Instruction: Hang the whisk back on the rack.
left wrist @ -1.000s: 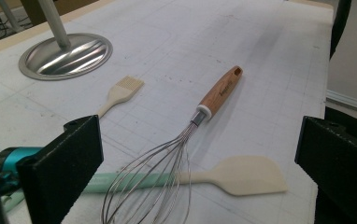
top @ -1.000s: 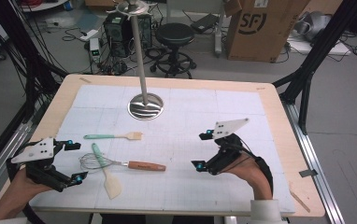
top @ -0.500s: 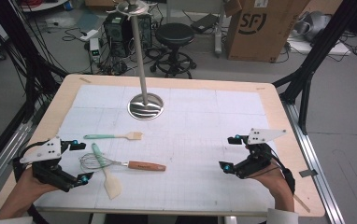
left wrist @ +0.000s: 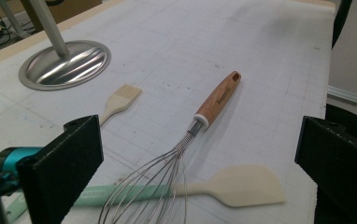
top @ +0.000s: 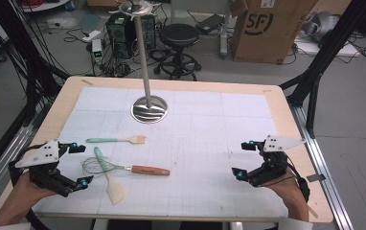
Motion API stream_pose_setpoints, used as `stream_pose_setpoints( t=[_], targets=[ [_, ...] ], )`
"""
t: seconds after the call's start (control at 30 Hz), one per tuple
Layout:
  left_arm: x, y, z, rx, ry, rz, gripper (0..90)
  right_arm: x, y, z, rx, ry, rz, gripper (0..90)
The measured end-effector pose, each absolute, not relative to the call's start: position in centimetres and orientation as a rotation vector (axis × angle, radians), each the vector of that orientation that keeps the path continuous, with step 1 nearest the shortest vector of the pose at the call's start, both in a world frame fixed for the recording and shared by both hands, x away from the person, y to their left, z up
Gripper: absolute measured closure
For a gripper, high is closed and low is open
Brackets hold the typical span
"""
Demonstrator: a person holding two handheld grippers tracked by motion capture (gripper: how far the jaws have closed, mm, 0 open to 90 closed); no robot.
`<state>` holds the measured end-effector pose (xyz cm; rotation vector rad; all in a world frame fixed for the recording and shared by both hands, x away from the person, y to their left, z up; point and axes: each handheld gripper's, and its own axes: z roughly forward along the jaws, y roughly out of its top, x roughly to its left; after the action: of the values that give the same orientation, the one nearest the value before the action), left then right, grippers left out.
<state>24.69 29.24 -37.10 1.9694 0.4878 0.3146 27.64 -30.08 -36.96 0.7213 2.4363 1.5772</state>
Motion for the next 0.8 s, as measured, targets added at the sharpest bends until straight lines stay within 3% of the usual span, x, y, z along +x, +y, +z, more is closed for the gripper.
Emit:
stream_pose_setpoints(
  t=[0.8],
  targets=[
    [27.9, 24.8, -32.3, 2.138, 0.313, 0.296, 1.7, 27.6, -30.4, -36.5, 0.7, 2.414, 1.592, 0.1]
  ],
)
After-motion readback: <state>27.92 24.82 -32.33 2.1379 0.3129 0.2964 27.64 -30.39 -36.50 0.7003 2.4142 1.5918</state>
